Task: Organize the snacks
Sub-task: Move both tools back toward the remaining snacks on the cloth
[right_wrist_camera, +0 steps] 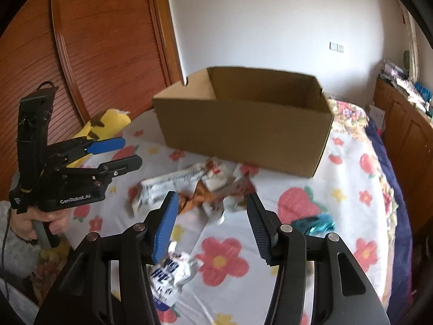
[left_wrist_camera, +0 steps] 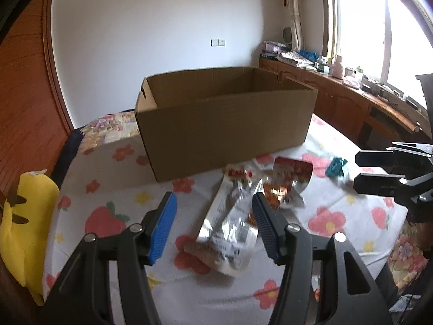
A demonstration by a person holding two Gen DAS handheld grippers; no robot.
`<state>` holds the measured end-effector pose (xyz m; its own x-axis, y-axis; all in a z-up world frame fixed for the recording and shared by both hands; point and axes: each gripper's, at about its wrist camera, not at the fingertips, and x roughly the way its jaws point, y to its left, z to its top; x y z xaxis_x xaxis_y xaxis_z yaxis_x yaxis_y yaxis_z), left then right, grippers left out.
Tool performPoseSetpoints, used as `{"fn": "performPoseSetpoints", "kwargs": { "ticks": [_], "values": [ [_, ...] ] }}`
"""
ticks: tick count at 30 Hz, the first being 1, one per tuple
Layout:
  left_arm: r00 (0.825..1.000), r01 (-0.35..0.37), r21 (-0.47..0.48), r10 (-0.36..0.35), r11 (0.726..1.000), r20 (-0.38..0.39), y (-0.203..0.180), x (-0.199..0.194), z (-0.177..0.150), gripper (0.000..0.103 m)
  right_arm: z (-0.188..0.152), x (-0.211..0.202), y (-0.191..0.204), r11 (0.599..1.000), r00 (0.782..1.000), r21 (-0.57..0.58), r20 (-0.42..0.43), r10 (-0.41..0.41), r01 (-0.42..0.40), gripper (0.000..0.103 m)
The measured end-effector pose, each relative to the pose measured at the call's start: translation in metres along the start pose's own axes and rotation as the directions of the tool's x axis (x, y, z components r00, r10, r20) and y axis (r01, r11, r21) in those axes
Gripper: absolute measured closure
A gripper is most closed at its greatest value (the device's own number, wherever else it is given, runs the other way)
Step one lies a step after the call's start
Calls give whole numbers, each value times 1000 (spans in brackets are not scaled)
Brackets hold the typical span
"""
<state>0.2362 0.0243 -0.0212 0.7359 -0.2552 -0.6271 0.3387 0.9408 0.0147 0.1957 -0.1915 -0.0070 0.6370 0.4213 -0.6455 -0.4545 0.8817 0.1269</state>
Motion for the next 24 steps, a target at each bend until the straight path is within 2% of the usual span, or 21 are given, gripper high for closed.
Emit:
{"fn": "performPoseSetpoints", "kwargs": {
  "ticks": [12, 21, 24],
  "values": [
    [999, 5, -16, -6, 1000, -42, 3, 14, -27, 44, -44, 28, 20, 999, 997, 17, -78, 29, -28, 46],
    [999, 8, -22, -9, 1000, -54, 4, 17, -32, 44, -55, 41, 34, 999, 992, 6, -115, 53, -53, 46],
    [998, 9, -23, -10, 1000, -54, 5, 17, -32, 44, -59, 44, 43, 999, 992, -32, -121, 27, -31, 46]
  ]
}}
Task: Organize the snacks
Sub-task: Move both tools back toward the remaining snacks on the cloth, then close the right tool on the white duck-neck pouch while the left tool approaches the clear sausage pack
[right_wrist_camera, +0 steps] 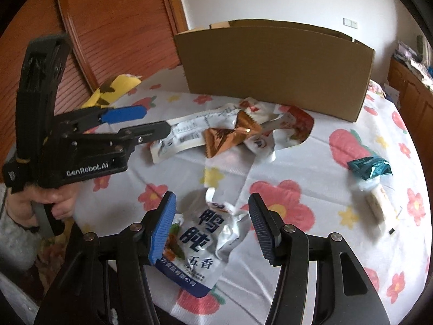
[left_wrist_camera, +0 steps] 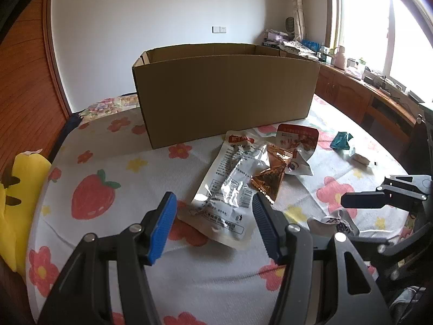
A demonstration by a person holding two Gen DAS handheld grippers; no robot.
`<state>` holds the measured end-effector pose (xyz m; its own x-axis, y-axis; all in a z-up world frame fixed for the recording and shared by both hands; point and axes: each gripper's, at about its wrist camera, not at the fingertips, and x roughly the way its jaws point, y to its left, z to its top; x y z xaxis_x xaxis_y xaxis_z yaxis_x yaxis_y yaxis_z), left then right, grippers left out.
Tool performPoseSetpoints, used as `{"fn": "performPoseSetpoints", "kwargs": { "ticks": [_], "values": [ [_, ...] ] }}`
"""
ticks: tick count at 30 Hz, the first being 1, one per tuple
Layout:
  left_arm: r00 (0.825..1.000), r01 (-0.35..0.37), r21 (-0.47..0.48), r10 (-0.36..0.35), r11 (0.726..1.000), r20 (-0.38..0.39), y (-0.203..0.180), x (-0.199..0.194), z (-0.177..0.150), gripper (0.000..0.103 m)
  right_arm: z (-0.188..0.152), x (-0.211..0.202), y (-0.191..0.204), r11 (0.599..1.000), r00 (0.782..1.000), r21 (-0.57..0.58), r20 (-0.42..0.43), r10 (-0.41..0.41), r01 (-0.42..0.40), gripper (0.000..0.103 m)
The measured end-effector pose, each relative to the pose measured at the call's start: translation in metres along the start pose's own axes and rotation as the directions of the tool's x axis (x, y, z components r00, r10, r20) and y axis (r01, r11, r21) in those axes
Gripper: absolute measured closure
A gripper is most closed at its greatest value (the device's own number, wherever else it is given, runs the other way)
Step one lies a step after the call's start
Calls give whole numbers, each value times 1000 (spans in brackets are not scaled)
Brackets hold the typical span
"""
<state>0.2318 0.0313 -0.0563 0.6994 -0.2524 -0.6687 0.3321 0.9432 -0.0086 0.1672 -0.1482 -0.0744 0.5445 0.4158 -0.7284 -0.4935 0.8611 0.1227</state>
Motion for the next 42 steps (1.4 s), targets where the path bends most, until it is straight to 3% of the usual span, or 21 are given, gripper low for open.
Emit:
{"fn": "performPoseSetpoints", "kwargs": {
  "ticks": [6, 14, 20, 28, 42],
  "values": [
    [1000, 5, 5, -5, 1000, 6, -2, -3, -2, 44, -5, 5, 3, 999, 999, -29, -13, -39, 38, 45],
    [1000, 9, 4, -9, 1000, 8, -3, -4, -2, 44, -8, 11, -5, 1000, 999, 29, -53, 4, -3, 42],
    [1000, 9, -4, -9, 1000, 5, -2, -6, -5, 44, -9, 11, -1, 1000, 999, 3, -46, -25, 25, 39],
    [999, 28, -18, -28, 999, 15, -1, -13, -7, 44, -11, -13, -13, 995, 1000, 96, -10, 14, -13, 39],
    [998, 53, -30, -52, 998, 47, -5, -31, -9, 44, -28, -25, -14, 985, 999, 170, -33, 33, -27, 39]
  ]
}}
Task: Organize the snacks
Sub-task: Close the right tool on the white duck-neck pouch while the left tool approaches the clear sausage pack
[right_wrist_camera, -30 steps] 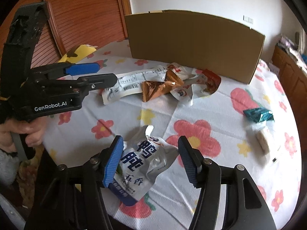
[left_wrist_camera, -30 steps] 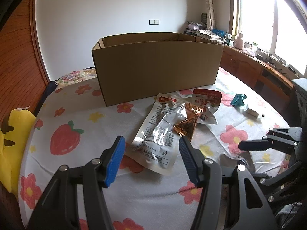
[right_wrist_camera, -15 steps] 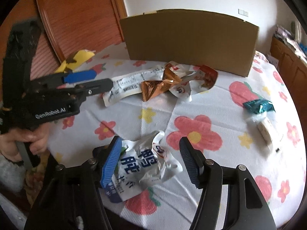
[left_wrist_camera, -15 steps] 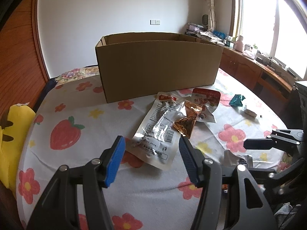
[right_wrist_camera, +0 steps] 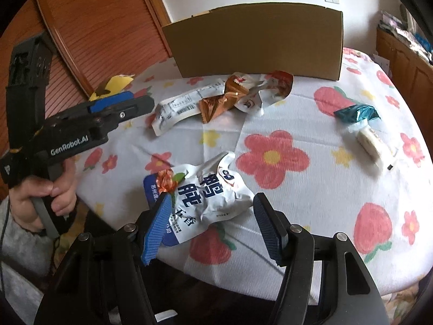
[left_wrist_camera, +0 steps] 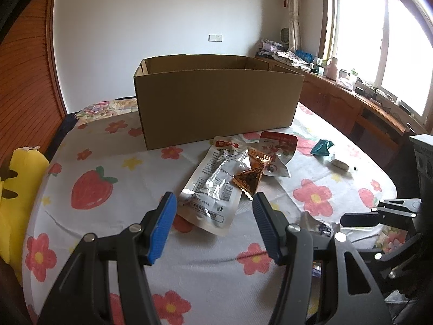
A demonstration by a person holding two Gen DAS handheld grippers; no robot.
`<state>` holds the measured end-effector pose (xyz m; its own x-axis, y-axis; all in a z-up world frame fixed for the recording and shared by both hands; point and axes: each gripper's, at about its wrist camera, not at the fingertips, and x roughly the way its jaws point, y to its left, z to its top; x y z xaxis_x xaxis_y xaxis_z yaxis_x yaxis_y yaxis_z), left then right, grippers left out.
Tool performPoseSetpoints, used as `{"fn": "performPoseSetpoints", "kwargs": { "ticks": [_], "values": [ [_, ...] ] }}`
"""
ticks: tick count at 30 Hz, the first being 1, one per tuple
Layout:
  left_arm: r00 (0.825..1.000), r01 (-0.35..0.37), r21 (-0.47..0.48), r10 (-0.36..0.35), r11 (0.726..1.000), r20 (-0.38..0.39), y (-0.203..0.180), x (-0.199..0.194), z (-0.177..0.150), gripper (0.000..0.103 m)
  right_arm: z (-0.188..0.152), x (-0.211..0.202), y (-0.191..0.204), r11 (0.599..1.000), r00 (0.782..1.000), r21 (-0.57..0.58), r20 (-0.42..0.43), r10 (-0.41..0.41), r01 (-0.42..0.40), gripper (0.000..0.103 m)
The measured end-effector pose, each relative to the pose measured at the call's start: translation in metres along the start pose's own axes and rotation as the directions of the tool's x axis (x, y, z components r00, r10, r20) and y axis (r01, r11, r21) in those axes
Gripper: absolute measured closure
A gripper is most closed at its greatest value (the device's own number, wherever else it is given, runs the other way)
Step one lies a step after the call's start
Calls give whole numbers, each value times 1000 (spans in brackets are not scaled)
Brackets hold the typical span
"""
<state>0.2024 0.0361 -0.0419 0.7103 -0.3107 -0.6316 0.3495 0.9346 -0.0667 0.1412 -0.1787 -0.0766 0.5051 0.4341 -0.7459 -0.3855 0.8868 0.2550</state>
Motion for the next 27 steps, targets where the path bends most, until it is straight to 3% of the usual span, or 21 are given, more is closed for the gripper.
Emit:
{"fn": "performPoseSetpoints", "kwargs": {
  "ticks": [8, 18, 27],
  "values": [
    [1000, -1, -6, 1, 1000, 5, 2, -4, -2, 44, -10, -4, 1, 1000, 999, 19, -27, 20, -20, 39],
    [1000, -1, -19, 1, 1000, 2, 4, -5, -1, 44, 14, 19, -2, 996, 996, 58, -39, 76, -73, 39],
    [1000, -13, -28, 12, 1000, -20, 10, 12, 3, 44, 26, 38, 13, 998, 1000, -64, -26, -7, 5, 39]
  ]
}}
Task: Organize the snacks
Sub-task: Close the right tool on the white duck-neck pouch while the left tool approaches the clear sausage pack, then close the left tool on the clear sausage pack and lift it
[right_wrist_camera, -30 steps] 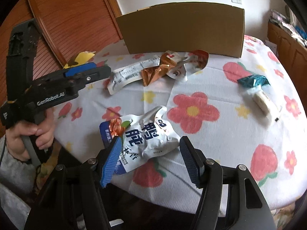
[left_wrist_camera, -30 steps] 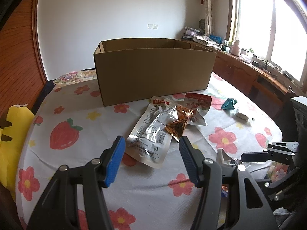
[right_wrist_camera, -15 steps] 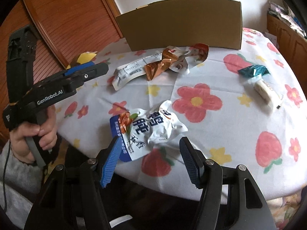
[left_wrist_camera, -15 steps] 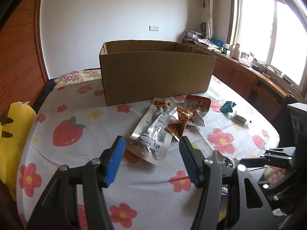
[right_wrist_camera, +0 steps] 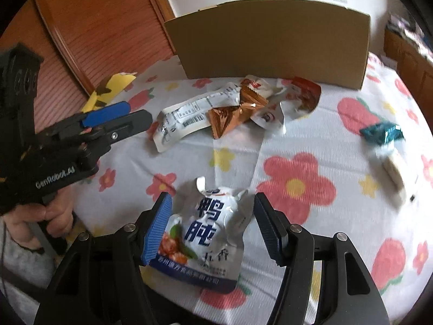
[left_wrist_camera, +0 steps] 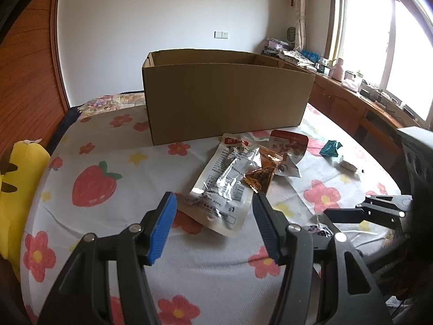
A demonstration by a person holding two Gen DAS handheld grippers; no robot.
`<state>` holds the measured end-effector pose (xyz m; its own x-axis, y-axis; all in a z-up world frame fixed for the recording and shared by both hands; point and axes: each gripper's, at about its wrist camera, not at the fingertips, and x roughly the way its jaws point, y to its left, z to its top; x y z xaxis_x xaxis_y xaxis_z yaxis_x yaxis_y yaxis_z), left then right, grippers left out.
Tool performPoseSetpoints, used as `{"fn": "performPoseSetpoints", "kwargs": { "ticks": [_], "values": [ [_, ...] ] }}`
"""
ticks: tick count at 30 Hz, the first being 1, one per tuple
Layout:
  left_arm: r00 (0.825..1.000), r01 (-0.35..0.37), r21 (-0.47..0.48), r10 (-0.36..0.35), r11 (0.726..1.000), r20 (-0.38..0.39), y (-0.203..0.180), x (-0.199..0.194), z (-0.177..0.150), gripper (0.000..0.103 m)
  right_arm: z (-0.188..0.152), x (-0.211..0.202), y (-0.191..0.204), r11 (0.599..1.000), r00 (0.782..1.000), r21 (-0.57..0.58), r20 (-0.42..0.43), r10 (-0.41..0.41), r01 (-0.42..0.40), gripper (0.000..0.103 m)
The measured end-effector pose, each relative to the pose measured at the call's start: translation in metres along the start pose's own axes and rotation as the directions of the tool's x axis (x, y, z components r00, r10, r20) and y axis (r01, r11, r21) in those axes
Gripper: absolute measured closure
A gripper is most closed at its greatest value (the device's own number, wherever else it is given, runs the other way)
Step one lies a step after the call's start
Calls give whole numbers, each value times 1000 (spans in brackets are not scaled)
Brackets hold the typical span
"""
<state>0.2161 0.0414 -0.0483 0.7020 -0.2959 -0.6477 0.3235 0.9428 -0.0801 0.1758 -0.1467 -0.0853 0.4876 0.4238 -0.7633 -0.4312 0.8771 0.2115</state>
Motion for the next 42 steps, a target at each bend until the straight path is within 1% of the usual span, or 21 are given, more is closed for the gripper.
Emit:
{"fn": "performPoseSetpoints", "kwargs": {
  "ticks": [2, 3, 5, 7, 10, 12, 16, 17, 19, 22, 26, 29, 32, 34, 36, 39, 42],
  "values": [
    [1000, 0, 10, 0, 1000, -8, 0, 5, 3, 43, -3, 1, 7, 998, 999, -60, 6, -35, 36, 40],
    [1000, 0, 20, 0, 1000, -11, -1, 8, 5, 41, -5, 2, 10, 995, 999, -87, 8, -52, 52, 40],
    [1000, 1, 42, 0, 999, -16, -2, 12, 8, 39, -7, 4, 13, 989, 997, -126, 8, -71, 72, 40],
    [999, 16, 70, -14, 997, -33, -4, 18, 13, 39, -9, 3, 12, 986, 997, -145, 9, -81, 81, 48],
    [997, 48, 98, -42, 994, -66, -5, 28, 19, 38, -8, 1, 3, 988, 998, -141, 4, -55, 55, 54],
    [993, 72, 120, -59, 990, -105, -7, 37, 24, 37, -8, -1, -2, 989, 999, -137, 5, -48, 49, 55],
    [985, 91, 176, -62, 980, -164, -13, 54, 31, 37, -4, -5, -12, 992, 999, -118, 9, -34, 35, 57],
    [982, 96, 190, -62, 977, -181, -14, 58, 32, 37, -3, -6, -15, 993, 999, -115, 15, -33, 34, 58],
    [976, 88, 221, -40, 971, -212, -16, 68, 34, 37, 0, -10, -23, 995, 1000, -101, 28, -13, 15, 62],
    [969, 74, 249, -11, 966, -245, -16, 78, 34, 37, 6, -13, -30, 993, 998, -109, 40, -39, 43, 65],
    [956, 113, 257, -34, 960, -292, -16, 84, 32, 36, 10, -13, -38, 992, 999, -116, 37, -38, 42, 65],
    [954, 118, 276, -32, 954, -298, -17, 85, 32, 34, 9, -9, -37, 993, 999, -113, 32, -27, 31, 64],
    [948, 131, 276, -39, 952, -315, -16, 88, 35, 32, 7, -6, -41, 995, 1000, -102, 23, -15, 17, 61],
    [941, 155, 257, -64, 954, -331, -13, 90, 37, 31, 6, -4, -44, 996, 1000, -89, 17, -1, 2, 59],
    [932, 185, 229, -97, 956, -350, -9, 94, 40, 30, 5, -4, -41, 995, 1000, -100, 23, -10, 13, 58],
    [937, 173, 218, -93, 960, -336, -10, 99, 45, 29, 3, -1, -38, 992, 999, -122, 34, -31, 35, 56],
    [942, 176, 222, -98, 959, -322, -13, 99, 44, 29, 2, 1, -35, 990, 998, -130, 43, -41, 46, 56]
  ]
}}
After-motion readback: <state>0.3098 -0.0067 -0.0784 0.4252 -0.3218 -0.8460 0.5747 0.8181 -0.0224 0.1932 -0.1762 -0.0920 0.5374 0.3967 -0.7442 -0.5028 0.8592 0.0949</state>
